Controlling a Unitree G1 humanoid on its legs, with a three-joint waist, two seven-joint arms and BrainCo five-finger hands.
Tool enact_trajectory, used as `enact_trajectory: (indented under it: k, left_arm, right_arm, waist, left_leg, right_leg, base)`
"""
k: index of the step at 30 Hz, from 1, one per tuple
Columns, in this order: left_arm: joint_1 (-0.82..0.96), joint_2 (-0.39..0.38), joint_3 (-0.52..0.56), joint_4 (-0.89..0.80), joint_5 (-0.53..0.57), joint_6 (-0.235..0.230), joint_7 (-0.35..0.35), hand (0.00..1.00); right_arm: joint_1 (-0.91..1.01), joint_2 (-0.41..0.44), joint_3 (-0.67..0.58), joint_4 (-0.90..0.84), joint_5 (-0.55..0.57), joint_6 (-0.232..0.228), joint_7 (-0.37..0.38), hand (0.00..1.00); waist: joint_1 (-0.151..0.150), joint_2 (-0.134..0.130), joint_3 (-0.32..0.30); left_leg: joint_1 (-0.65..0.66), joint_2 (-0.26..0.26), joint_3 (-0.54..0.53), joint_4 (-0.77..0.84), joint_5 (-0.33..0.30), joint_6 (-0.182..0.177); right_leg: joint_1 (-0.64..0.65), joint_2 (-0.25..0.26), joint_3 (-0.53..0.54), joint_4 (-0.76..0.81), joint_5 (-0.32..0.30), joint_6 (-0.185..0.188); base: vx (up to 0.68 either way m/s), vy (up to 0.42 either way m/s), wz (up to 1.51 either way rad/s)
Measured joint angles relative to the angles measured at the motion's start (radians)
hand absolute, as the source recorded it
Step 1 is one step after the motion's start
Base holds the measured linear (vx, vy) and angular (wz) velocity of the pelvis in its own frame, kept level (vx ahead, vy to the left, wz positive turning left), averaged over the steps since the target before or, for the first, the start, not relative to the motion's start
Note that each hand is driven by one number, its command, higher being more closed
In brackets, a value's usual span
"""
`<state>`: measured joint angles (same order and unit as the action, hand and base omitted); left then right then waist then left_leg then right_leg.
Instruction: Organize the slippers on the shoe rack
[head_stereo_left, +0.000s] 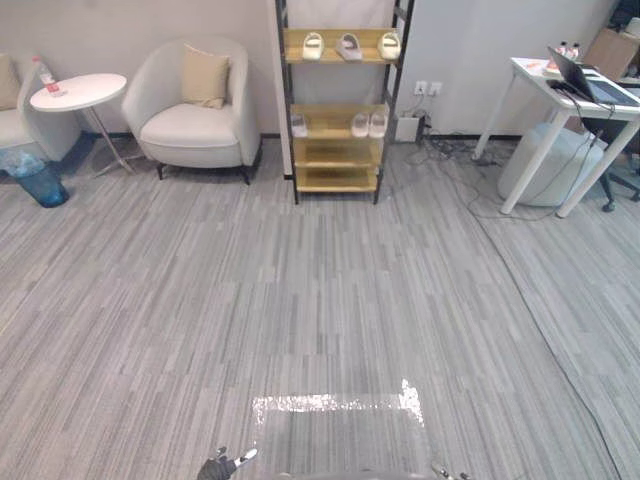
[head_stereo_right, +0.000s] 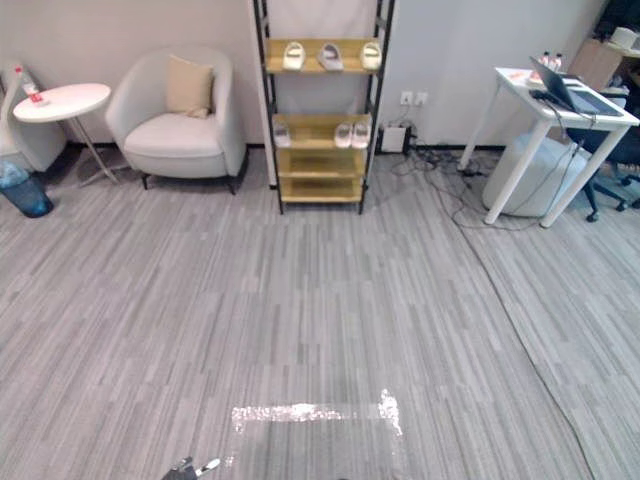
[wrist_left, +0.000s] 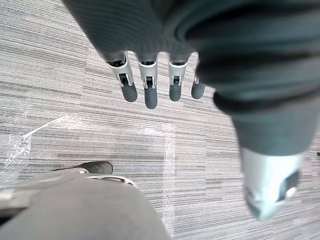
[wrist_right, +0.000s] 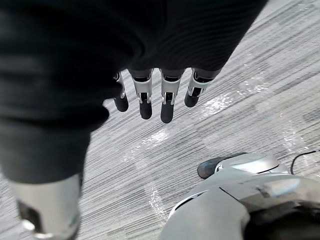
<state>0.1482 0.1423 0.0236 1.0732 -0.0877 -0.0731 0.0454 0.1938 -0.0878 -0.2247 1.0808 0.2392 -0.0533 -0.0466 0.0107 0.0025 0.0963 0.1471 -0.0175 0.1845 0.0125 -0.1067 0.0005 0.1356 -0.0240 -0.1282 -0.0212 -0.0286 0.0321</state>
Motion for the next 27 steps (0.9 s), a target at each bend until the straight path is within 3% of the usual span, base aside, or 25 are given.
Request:
enact_trajectory:
  k: [20,27]
  left_arm:
    - [-0.025,0.005,-0.003,0.025,0.026,-0.007,0.000,0.00]
    - [-0.027,0.009,-0.014,0.025,0.026,-0.007,0.001,0.00]
  right_arm:
    - [-0.055,0.007,-0.008,0.005,-0.043,-0.009,0.001,0.00]
    - [-0.054,0.006,-0.002,0.005,-0.043,-0.009,0.000,0.00]
  waist:
    - [0.005,-0.014,0.039]
    - [0.005,-0.019,0.040]
  left_leg:
    - [0.049,0.002,-0.012,-0.033,0.004,-0.013]
    - [0.048,-0.002,-0.045,-0.079,0.039,-0.010]
  right_leg:
    - [0.057,0.010,-0.038,-0.054,0.001,0.015]
    - [0.047,0.009,-0.079,-0.066,0.002,0.013]
  base:
    - [0.01,-0.029,0.02]
    - [-0.03,-0.036,0.17]
